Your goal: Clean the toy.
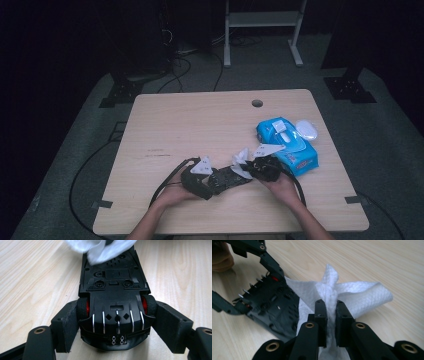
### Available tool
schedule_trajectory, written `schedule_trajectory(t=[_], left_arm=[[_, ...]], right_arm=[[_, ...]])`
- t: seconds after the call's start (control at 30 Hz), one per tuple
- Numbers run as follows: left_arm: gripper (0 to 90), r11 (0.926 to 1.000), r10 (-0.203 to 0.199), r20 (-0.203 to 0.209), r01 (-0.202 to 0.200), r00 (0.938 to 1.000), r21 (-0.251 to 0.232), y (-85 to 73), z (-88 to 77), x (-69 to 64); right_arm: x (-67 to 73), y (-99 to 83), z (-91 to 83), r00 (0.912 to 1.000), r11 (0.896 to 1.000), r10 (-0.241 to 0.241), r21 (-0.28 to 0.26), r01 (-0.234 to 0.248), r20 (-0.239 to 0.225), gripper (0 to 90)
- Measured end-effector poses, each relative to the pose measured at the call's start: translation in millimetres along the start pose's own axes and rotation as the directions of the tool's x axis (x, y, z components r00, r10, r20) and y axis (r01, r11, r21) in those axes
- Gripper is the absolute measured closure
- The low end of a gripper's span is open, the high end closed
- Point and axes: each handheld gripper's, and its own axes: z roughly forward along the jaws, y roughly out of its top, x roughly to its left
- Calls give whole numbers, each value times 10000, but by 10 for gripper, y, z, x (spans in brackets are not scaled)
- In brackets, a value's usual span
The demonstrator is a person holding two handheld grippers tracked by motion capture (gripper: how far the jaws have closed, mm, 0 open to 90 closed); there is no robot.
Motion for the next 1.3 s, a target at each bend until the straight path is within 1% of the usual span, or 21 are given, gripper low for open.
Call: schedule_trajectory(t=[0.03, 0.1, 0.17, 0.27, 0.3, 0.33, 0.4, 0.43, 0.47, 0.5, 0.53, 0.57, 0.6, 0.73, 0.87, 1.0, 1.03, 1.17, 1.2, 1.27, 1.3], left_arm=[[252, 10000, -36, 29, 36, 10000, -55, 1, -3, 4], [252, 10000, -69, 57, 69, 10000, -43, -5, -3, 11], [252, 9999, -81, 22, 82, 10000, -87, -6, -21, 17], [253, 9998, -97, -29, 97, 9999, -166, -6, -39, 29], [253, 9998, -89, -13, 89, 10000, -197, -7, -42, 35], [253, 9998, -90, -29, 90, 10000, -178, -4, -38, 31], [253, 10000, -49, -52, 49, 10000, -84, -8, -26, 25], [253, 10000, -29, -73, 29, 10000, 17, -12, -14, 19], [253, 10000, -17, -84, 18, 10000, 34, -14, -11, 18], [253, 10000, -22, -81, 22, 10000, 26, -13, -12, 19], [253, 10000, -22, -81, 22, 10000, 26, -13, -12, 19], [253, 10000, -15, -102, 16, 9999, 24, -12, -15, 16], [253, 10000, -15, -102, 16, 9999, 24, -12, -15, 16], [253, 10000, 11, -104, -10, 9999, 22, -12, -22, 21], [253, 10000, -40, -117, 41, 9999, 13, -14, -16, 22], [252, 10000, -38, -161, 38, 9999, 0, -3, -19, 22], [252, 10000, -37, -187, 36, 9998, -54, 7, -17, 18], [253, 9999, -17, -205, 14, 9998, -129, 19, -20, 9], [253, 9999, -7, -208, 4, 9998, -149, 20, -20, 7], [252, 9999, -52, -175, 50, 9998, -117, 17, -19, 8], [252, 10000, -35, -193, 33, 9998, -93, 16, -16, 6]], right_arm=[[18, 14, 29, 9998, 9998, -177, 9, 177, 51, 815], [-6, 33, 68, 9999, 10000, -33, -39, 34, 138, 815], [-96, 23, 74, 9993, 9995, 314, -36, -314, 203, 815], [-146, -10, 51, 9985, 9995, 288, 106, -294, 476, 816], [-186, -53, 13, 9973, 9984, 494, 243, -508, 536, 816], [-191, -59, 4, 9975, 9984, 494, 239, -507, 507, 816], [-175, -57, -3, 9974, 9984, 498, 248, -512, 522, 815], [-110, -26, -9, 9992, 9993, 374, 37, -375, 161, 815], [-84, -13, -7, 9996, 9996, 269, 23, -269, 27, 816], [-45, 3, 1, 10000, 10000, 65, 66, -65, 38, 815], [-45, 3, 1, 10000, 10000, 65, 66, -65, 38, 815], [-13, 9, -3, 9998, 9997, -182, 157, 181, 66, 815], [-13, 9, -3, 9998, 9997, -182, 157, 181, 66, 815], [-119, -117, -152, 9996, 9991, 47, 427, -59, 288, 815], [-113, -201, -251, 9996, 9988, 77, 481, -91, 285, 815], [-42, -240, -289, 10000, 9986, 27, 521, -28, 6, 816], [22, -209, -255, 9997, 9988, -100, 476, 110, -217, 815], [167, -109, -138, 9972, 9983, -397, 407, 423, -627, 815], [167, -109, -138, 9972, 9983, -397, 407, 423, -627, 815], [292, 9, -14, 9935, 9978, -582, 257, 610, -979, 815], [292, 9, -14, 9935, 9978, -582, 257, 610, -979, 815]])
